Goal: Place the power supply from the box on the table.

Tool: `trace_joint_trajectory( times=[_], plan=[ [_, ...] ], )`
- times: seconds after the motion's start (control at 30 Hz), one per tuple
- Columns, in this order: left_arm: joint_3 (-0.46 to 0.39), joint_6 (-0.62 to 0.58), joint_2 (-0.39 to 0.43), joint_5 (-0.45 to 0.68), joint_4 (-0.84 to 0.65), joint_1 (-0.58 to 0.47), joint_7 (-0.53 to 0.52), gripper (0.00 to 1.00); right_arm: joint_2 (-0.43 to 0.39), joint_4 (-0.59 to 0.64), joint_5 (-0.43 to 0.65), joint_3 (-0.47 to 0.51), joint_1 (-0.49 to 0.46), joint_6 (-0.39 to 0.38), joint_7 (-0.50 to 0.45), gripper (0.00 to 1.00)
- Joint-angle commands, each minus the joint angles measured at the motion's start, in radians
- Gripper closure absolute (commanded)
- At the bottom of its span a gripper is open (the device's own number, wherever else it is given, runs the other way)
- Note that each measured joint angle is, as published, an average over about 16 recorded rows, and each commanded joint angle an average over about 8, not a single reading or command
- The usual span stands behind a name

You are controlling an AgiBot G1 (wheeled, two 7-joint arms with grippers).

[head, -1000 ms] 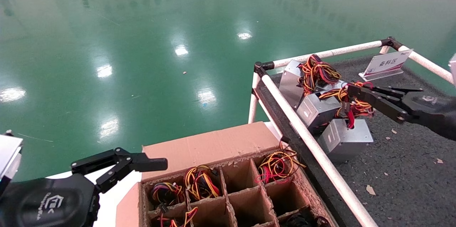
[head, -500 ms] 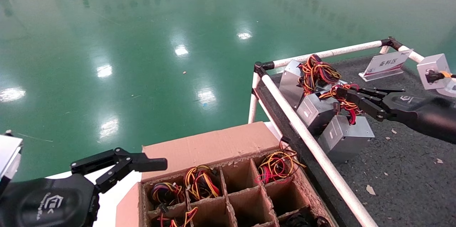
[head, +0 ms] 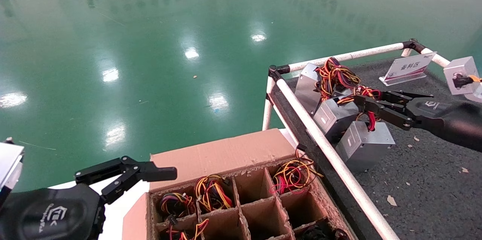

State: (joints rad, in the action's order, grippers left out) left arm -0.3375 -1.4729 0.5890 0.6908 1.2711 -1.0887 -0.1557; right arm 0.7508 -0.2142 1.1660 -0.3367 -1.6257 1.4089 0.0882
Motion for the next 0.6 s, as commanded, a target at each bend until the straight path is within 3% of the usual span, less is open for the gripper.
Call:
trace_joint_trajectory(
  times=[0.03, 0.6],
  plan=[
    [0.0, 0.0, 0.0, 0.0, 0.0, 0.0, 0.0, 0.0, -0.001, -0.002, -0.001, 0.001, 0.001, 0.001, -0.001, 0.0],
    [0.0, 0.0, 0.0, 0.0, 0.0, 0.0, 0.0, 0.0, -0.003, -0.006, -0.005, 0.002, 0.003, 0.003, -0.003, 0.0]
  ],
)
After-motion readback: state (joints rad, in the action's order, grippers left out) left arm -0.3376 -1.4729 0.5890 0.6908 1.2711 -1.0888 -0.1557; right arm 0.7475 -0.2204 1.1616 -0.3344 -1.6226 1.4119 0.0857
